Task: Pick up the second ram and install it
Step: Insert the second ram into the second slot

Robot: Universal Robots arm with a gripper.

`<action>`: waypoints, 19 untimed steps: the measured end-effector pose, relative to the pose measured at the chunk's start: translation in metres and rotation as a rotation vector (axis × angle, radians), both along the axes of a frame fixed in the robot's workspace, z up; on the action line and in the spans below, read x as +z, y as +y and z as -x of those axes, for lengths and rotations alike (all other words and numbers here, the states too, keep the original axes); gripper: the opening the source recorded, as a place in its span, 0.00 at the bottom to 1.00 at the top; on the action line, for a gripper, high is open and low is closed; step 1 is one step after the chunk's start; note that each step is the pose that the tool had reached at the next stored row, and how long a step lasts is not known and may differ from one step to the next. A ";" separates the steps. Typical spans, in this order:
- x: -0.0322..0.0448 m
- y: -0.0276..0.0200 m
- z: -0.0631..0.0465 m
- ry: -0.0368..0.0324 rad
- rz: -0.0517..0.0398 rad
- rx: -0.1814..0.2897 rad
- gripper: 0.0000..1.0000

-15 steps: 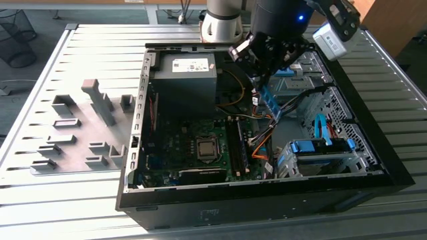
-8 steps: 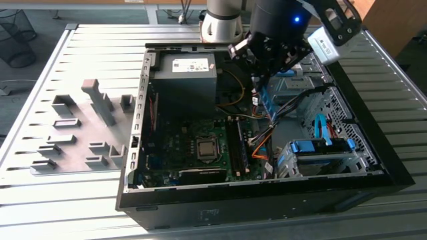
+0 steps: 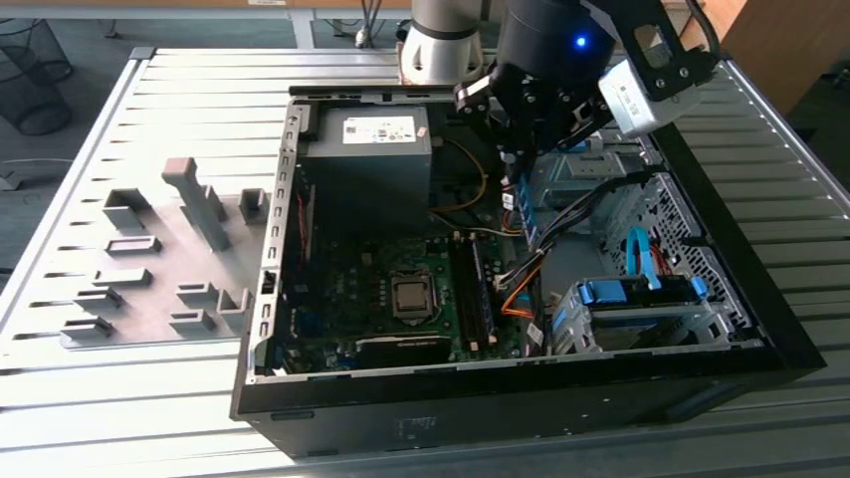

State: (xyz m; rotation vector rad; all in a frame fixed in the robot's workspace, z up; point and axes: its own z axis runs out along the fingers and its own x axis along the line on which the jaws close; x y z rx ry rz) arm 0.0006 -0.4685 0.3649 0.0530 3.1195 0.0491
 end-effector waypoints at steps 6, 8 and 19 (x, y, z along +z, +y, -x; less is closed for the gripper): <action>-0.0007 0.0001 0.000 -0.0001 -0.0003 -0.002 0.14; -0.0031 0.0000 0.000 -0.0001 -0.0002 -0.002 0.14; -0.0227 0.0000 0.000 0.0004 0.0013 -0.002 0.14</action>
